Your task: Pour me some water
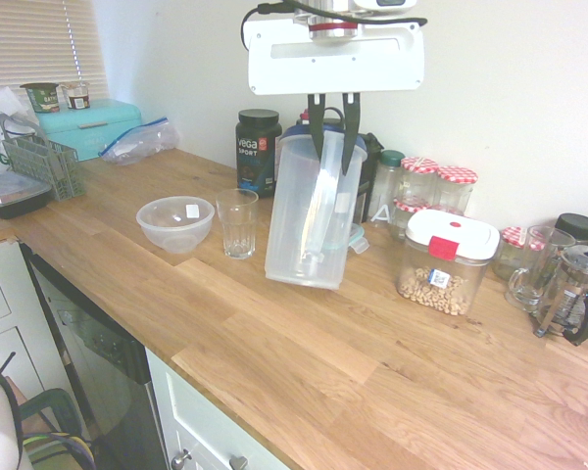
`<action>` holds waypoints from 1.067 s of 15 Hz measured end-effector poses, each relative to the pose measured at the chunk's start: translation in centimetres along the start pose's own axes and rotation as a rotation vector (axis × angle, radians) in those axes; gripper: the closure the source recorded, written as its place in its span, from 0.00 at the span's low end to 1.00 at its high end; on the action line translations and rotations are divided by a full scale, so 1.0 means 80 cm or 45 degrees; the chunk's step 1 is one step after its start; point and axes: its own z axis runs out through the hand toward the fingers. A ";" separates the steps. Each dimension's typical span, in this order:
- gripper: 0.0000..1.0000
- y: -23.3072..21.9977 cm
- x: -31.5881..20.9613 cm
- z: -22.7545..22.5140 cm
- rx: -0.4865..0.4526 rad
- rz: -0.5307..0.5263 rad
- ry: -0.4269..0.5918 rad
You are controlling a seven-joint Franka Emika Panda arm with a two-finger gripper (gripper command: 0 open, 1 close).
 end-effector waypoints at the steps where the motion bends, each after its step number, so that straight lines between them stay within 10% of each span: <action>1: 1.00 0.020 -0.015 0.008 0.026 0.061 0.015; 16: 1.00 0.108 -0.074 0.134 0.161 0.803 0.634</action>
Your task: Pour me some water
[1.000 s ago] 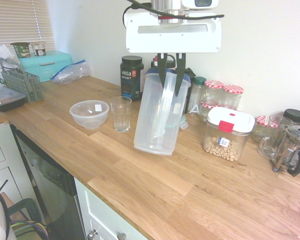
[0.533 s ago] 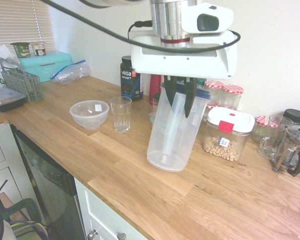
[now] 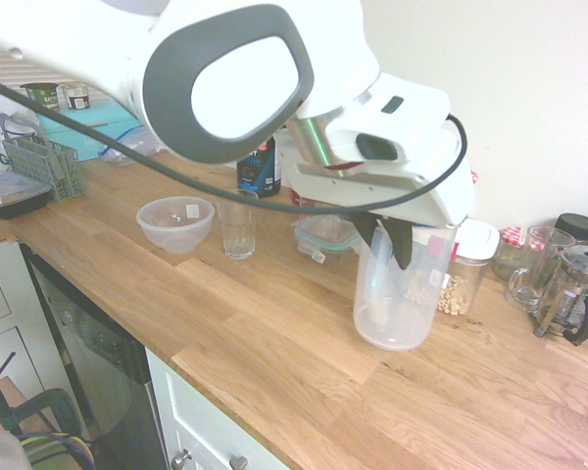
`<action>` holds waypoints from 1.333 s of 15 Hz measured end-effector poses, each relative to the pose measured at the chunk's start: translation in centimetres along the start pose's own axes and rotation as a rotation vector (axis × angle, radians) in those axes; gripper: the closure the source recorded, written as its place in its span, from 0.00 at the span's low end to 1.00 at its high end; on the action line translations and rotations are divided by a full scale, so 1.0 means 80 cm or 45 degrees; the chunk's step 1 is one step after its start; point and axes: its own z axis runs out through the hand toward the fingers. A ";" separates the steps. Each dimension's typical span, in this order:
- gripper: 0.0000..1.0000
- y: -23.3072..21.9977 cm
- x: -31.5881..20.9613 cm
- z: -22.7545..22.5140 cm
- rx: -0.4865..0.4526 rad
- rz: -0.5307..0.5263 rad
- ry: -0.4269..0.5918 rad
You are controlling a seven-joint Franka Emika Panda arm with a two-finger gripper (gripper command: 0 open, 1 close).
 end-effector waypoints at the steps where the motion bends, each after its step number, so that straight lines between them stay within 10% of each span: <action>1: 1.00 0.005 -0.008 0.008 -0.021 0.010 0.010; 9: 1.00 -0.009 -0.022 0.054 -0.047 0.029 -0.026; 10: 0.00 -0.011 -0.021 0.058 -0.046 0.035 -0.031; 20: 0.00 -0.007 -0.023 0.088 -0.108 0.044 -0.145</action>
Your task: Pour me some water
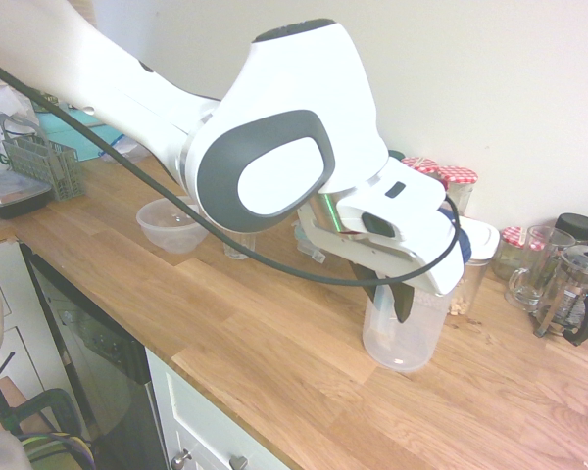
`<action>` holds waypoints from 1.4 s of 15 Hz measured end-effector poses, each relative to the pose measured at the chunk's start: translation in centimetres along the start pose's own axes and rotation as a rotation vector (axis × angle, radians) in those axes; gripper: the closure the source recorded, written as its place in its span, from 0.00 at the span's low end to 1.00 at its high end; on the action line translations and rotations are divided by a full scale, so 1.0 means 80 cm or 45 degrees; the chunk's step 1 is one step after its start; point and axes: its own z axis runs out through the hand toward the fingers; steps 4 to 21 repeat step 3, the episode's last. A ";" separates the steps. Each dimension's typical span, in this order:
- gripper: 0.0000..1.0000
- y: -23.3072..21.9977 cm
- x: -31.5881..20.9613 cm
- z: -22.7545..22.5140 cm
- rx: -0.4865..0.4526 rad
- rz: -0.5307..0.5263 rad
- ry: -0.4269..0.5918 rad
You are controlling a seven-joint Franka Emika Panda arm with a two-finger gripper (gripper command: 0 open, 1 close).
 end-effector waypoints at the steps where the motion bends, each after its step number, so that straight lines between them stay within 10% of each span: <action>1: 0.00 0.000 -0.002 0.001 -0.028 -0.008 -0.040; 21: 0.00 0.000 0.001 -0.008 -0.107 -0.054 -0.155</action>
